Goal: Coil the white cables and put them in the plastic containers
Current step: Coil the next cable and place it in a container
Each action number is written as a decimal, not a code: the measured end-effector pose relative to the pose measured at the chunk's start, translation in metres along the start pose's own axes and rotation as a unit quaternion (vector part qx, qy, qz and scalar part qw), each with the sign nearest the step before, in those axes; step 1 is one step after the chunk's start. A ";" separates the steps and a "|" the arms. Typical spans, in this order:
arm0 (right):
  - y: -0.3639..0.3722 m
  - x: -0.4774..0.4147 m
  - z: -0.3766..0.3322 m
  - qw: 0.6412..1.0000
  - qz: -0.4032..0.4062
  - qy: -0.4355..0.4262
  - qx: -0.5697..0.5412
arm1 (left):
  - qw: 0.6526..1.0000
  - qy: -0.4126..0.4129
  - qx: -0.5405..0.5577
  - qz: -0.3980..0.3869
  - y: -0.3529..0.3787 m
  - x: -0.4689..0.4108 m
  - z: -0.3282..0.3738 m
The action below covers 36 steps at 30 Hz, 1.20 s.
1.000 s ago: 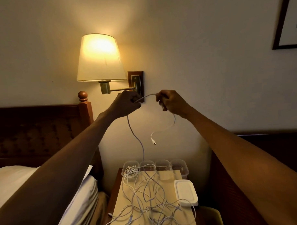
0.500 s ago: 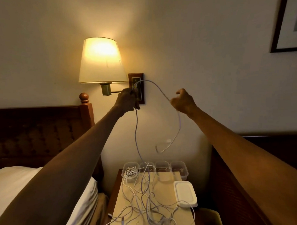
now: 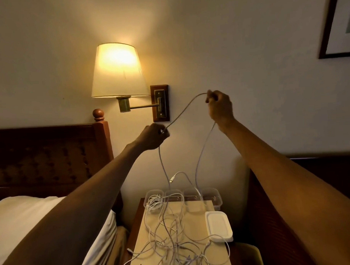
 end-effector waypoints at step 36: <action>0.032 -0.004 0.034 0.996 -0.055 -0.016 0.069 | 0.920 -0.090 0.330 0.192 -0.041 0.002 -0.016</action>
Point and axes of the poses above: each hand's wrist, its own x-axis away from the middle knuckle, its own y-axis out of the palm, z = x × y, the point moved 6 cm from there along -x, towards the middle knuckle, and after that the axes turned 8 degrees about y, right-handed, at the moved point
